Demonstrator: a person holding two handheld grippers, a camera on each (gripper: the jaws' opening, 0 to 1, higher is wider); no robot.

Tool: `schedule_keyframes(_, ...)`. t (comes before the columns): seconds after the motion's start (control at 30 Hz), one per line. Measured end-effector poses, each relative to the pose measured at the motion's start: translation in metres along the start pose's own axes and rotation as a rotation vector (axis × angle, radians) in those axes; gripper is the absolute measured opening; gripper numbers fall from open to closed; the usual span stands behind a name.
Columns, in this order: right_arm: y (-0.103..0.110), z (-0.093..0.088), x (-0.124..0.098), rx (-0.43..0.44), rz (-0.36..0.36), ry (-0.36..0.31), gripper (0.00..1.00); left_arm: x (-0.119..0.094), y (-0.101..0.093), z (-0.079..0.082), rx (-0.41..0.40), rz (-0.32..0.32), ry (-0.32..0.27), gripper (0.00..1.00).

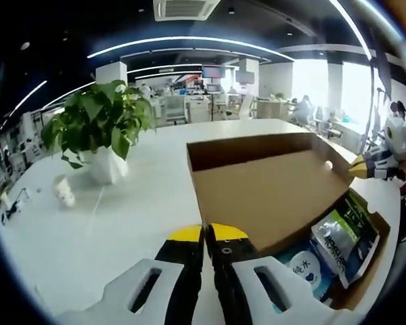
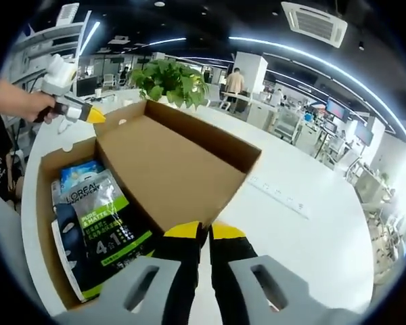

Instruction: Operate the shoe box by opening the lid, removing the specified soft item, and placing it in the target area until the item is outside and the box remains undamaged.

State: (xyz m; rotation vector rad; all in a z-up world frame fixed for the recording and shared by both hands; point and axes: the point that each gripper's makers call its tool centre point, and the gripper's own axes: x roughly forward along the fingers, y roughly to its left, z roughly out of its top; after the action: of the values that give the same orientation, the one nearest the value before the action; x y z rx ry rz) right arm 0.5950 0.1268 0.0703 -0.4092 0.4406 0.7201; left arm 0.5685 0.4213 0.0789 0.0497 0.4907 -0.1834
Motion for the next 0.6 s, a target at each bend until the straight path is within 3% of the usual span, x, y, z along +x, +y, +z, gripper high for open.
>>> schedule_keyframes(0.4, -0.002, -0.003, 0.009, -0.006, 0.034, 0.033, 0.04, 0.010, 0.004, -0.002, -0.016, 0.016, 0.011, 0.01)
schedule_keyframes(0.6, -0.005, -0.006, 0.013, 0.060, 0.036, 0.031, 0.04, 0.017, 0.008, -0.004, -0.028, 0.016, 0.017, 0.02)
